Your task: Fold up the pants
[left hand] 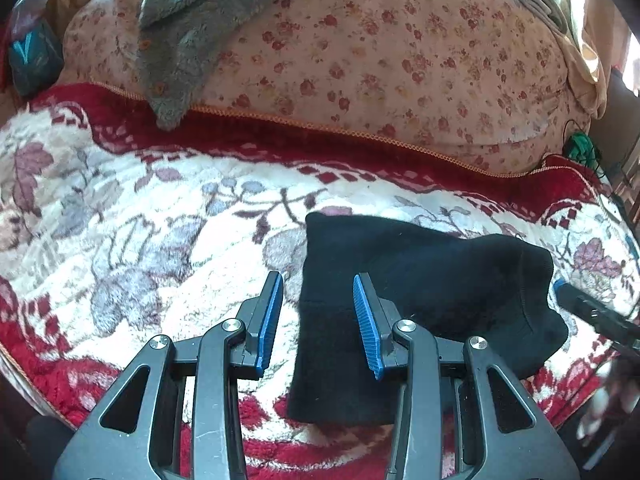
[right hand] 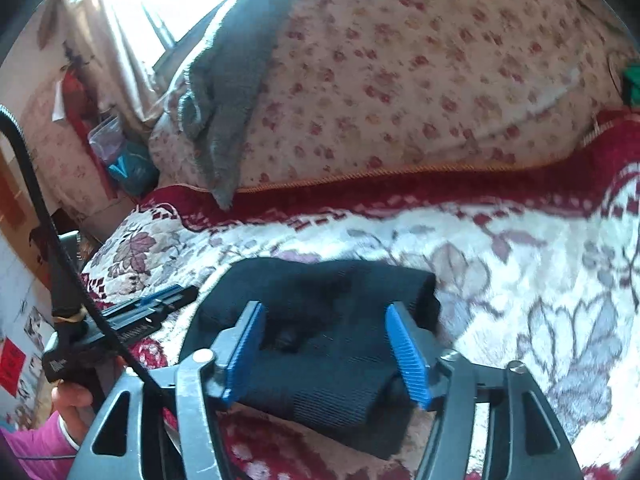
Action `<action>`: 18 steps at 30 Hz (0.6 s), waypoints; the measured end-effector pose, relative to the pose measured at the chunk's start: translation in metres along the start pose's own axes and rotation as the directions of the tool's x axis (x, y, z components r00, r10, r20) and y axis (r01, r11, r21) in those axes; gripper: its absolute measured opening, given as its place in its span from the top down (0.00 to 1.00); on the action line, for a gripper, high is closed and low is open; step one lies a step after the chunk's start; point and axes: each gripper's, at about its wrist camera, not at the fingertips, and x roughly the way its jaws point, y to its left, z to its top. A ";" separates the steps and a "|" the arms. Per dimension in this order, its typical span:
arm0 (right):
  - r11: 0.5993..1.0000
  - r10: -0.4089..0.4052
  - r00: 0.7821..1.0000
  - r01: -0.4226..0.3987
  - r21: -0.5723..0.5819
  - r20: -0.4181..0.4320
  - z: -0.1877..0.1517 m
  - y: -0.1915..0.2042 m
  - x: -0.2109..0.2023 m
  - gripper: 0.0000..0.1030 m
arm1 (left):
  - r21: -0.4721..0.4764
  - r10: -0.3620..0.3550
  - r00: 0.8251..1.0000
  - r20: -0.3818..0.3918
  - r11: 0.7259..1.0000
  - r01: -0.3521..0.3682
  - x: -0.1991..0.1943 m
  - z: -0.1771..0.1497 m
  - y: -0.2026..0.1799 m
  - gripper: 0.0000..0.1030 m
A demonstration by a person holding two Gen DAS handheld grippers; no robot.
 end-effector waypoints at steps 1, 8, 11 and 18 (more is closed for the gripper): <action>1.000 0.001 1.000 -0.001 0.021 -0.010 -0.002 -0.006 0.002 0.37 | -0.009 -0.008 1.000 -0.009 1.000 0.008 0.001 -0.001 0.004 0.65; 0.986 0.024 0.998 -0.013 0.166 -0.063 -0.015 -0.046 0.016 0.35 | -0.075 -0.107 0.993 -0.045 0.992 0.104 0.006 -0.007 0.027 0.45; 0.975 0.082 0.994 -0.066 0.210 -0.069 -0.019 -0.055 0.019 0.35 | -0.096 -0.148 0.987 -0.067 0.985 0.141 0.011 -0.007 0.029 0.45; 0.954 0.153 0.984 -0.123 0.272 -0.091 -0.024 -0.061 0.030 0.33 | -0.088 -0.155 0.985 -0.074 0.985 0.149 0.018 -0.005 0.024 0.45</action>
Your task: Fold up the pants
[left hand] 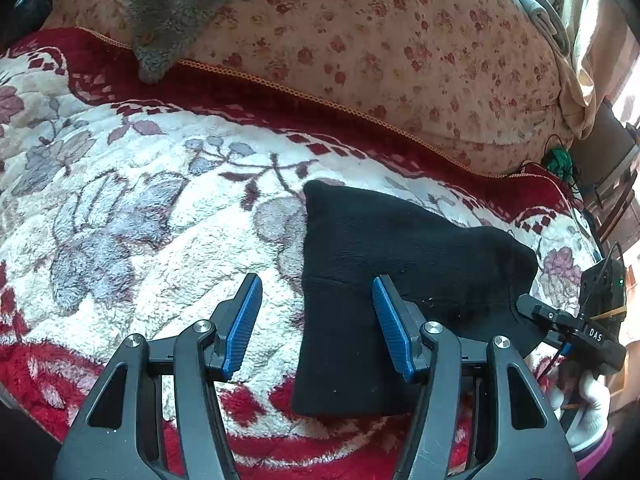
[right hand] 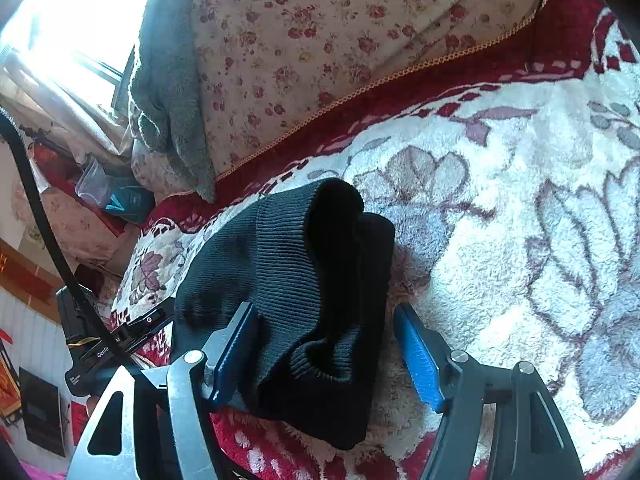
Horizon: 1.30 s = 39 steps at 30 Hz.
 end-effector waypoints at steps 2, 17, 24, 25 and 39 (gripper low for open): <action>1.000 0.005 1.000 -0.005 0.004 -0.004 -0.001 0.000 0.001 0.33 | 0.001 -0.003 1.000 -0.003 1.000 0.003 0.003 0.000 -0.001 0.45; 0.998 0.058 0.998 -0.059 -0.022 -0.038 0.000 0.005 0.020 0.12 | -0.061 -0.046 0.997 -0.070 0.997 0.041 0.032 -0.005 0.008 0.20; 0.996 0.043 0.999 -0.043 -0.077 -0.005 -0.003 0.005 0.017 0.28 | -0.065 -0.060 0.997 -0.047 0.996 0.057 0.038 -0.011 0.006 0.09; 0.996 0.052 0.999 -0.052 -0.074 0.004 -0.004 0.003 0.016 0.29 | -0.050 -0.059 0.998 -0.037 0.997 0.057 0.039 -0.012 0.004 0.07; 0.981 0.122 0.992 -0.114 -0.159 0.038 -0.004 0.026 0.001 0.55 | 0.016 -0.107 0.994 -0.001 0.994 0.107 0.020 -0.009 -0.016 0.71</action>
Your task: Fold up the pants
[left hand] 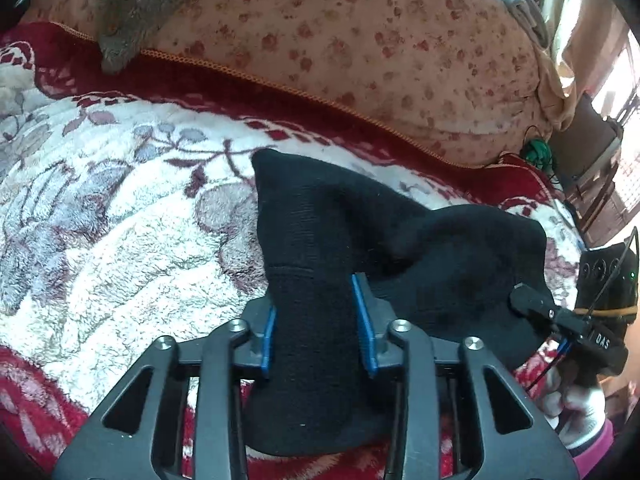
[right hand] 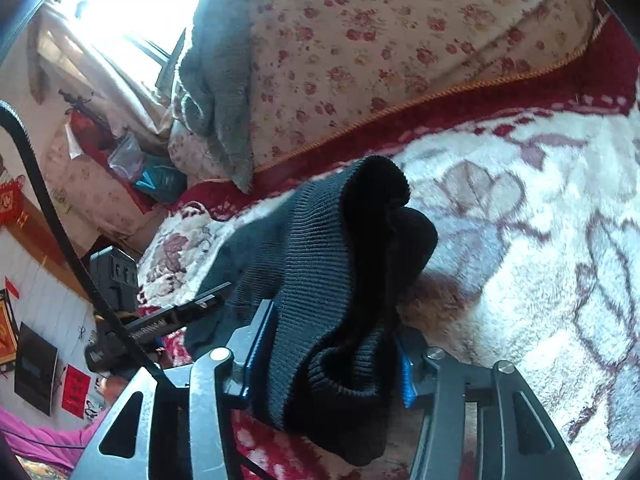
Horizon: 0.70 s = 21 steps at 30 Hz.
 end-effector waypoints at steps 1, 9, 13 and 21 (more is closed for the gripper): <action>1.000 0.008 1.000 -0.008 -0.004 0.003 0.002 0.004 -0.001 0.56 | -0.003 -0.002 1.000 0.002 1.000 0.002 -0.004 0.001 0.001 0.71; 0.994 0.066 0.997 -0.068 -0.088 -0.033 0.018 0.047 0.020 0.57 | -0.035 0.039 0.995 0.089 0.999 -0.036 -0.049 0.020 0.022 0.73; 0.985 0.111 0.992 -0.118 -0.123 -0.066 0.026 0.077 0.050 0.57 | -0.032 0.102 0.985 0.141 0.995 -0.099 -0.075 0.029 0.043 0.73; 0.966 0.192 0.972 -0.211 -0.147 -0.137 0.028 0.126 0.117 0.57 | -0.112 0.207 0.964 0.169 0.975 -0.190 -0.107 0.036 0.107 0.73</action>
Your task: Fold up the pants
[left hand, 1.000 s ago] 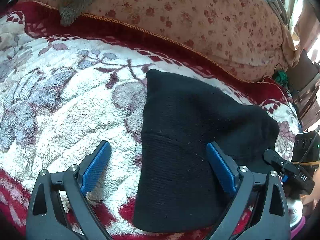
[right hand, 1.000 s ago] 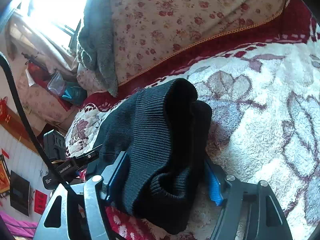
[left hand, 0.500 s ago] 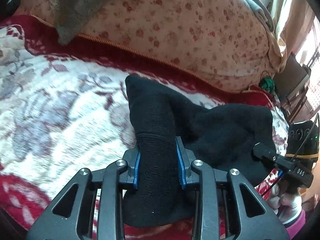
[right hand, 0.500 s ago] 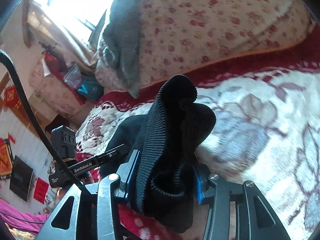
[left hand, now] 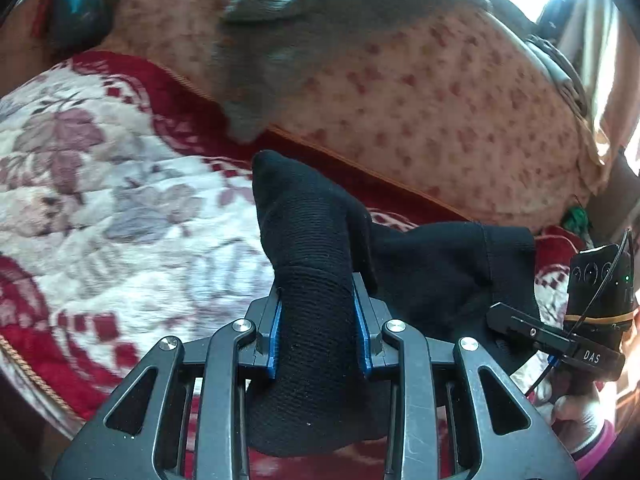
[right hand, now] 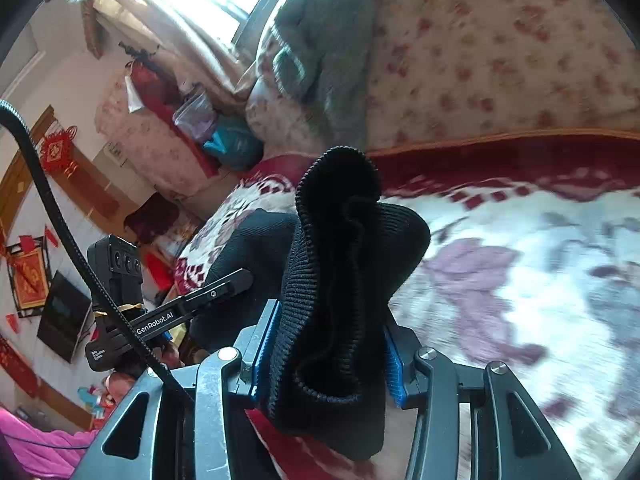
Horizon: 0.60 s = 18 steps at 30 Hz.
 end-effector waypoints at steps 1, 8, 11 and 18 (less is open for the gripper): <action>1.000 0.007 1.000 -0.007 -0.001 -0.015 0.001 0.003 0.012 0.57 | -0.011 0.010 1.000 -0.002 1.000 -0.010 0.000 0.000 0.008 0.73; 1.000 0.023 0.996 -0.021 0.021 -0.086 0.003 0.006 0.067 0.57 | -0.079 0.059 0.998 -0.027 0.995 -0.061 0.008 -0.010 0.053 0.73; 0.999 -0.005 0.996 0.008 0.035 -0.086 0.002 -0.003 0.075 0.57 | -0.105 0.057 0.998 -0.041 0.993 -0.061 0.014 -0.013 0.064 0.73; 0.990 -0.103 0.984 0.116 0.082 -0.146 -0.005 -0.029 0.079 0.47 | -0.133 0.105 0.991 -0.077 0.984 -0.114 0.030 -0.019 0.068 0.57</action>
